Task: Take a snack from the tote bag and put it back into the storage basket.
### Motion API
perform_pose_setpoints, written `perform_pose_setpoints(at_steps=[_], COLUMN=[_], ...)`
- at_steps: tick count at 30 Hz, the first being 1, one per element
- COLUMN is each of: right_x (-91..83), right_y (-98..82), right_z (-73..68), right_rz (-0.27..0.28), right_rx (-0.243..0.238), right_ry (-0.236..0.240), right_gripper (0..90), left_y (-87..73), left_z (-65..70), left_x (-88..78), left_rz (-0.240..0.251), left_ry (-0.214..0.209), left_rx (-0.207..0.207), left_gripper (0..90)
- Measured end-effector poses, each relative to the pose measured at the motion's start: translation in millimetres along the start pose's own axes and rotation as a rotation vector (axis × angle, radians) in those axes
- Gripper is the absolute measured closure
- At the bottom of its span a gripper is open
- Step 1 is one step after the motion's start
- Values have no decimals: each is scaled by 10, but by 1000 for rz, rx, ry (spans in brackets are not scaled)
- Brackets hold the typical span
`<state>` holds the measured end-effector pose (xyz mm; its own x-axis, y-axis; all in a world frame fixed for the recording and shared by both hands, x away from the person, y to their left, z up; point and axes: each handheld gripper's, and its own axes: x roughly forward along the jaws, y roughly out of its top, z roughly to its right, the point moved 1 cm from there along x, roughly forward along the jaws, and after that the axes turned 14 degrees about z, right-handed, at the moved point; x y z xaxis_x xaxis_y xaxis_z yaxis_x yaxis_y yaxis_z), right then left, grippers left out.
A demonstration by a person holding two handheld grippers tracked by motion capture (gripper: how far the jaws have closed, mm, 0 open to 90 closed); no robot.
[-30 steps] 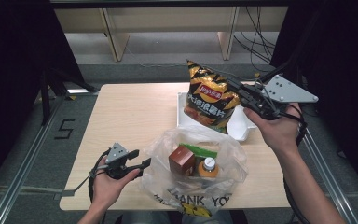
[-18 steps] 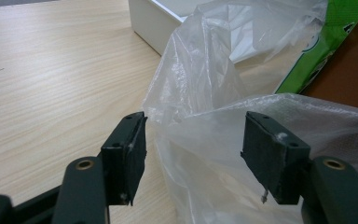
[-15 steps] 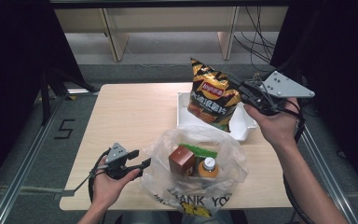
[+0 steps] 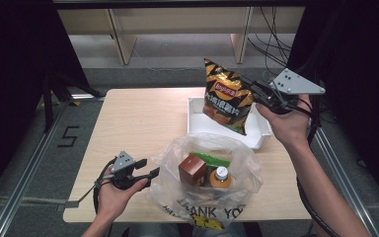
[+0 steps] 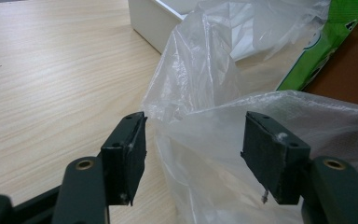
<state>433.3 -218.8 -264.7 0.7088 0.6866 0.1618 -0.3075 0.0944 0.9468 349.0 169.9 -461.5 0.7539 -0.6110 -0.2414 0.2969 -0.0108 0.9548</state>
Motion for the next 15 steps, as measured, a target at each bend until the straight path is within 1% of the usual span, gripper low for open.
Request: perform_pose_setpoints(at_steps=[1,2,3,4,5,7,8,9,10,12,13,14,15], right_x=[15,26,45,47,63,84,95,105,113,133,144,148,157], right_y=[4,2,-3,-2,-6,-16,-24,-29,-41,-63,-71,-78,-92], right_z=[8,15,33,32,35,62,69,71,86,88,106,110,110], right_rz=[3,2,9,-4,2,-2,-5,-8,-12,-18,-17,-22,-25], right_rx=[0,6,-8,2,14,-4,1,7,-2,20,7,8,18], right_ry=[-14,-5,-7,-4,-12,-14,-13,-25,-17,-16,-20,-17,-23], right_gripper=[900,900,900,900,900,900,900,900,900,900,900,900,900], left_y=[-1,-2,-3,-5,-6,-8,-4,-2,-2,-2,-2,-3,-3], left_z=[0,-2,-3,-4,-3,-8,-12,-9,-9,-10,-9,-10,-9], left_x=[1,2,2,2,0,-4,-9,-11,-11,-11,-12,-11,-11], left_rz=[0,1,1,0,0,-3,-5,-2,-1,0,0,-1,-3], left_ry=[3,1,0,0,2,1,0,3,2,2,2,2,2], left_rx=[-1,-5,-7,-6,-6,-4,6,7,7,8,8,8,9], left_gripper=[391,391,391,391,391,391,391,391,391,391,391,391,391])
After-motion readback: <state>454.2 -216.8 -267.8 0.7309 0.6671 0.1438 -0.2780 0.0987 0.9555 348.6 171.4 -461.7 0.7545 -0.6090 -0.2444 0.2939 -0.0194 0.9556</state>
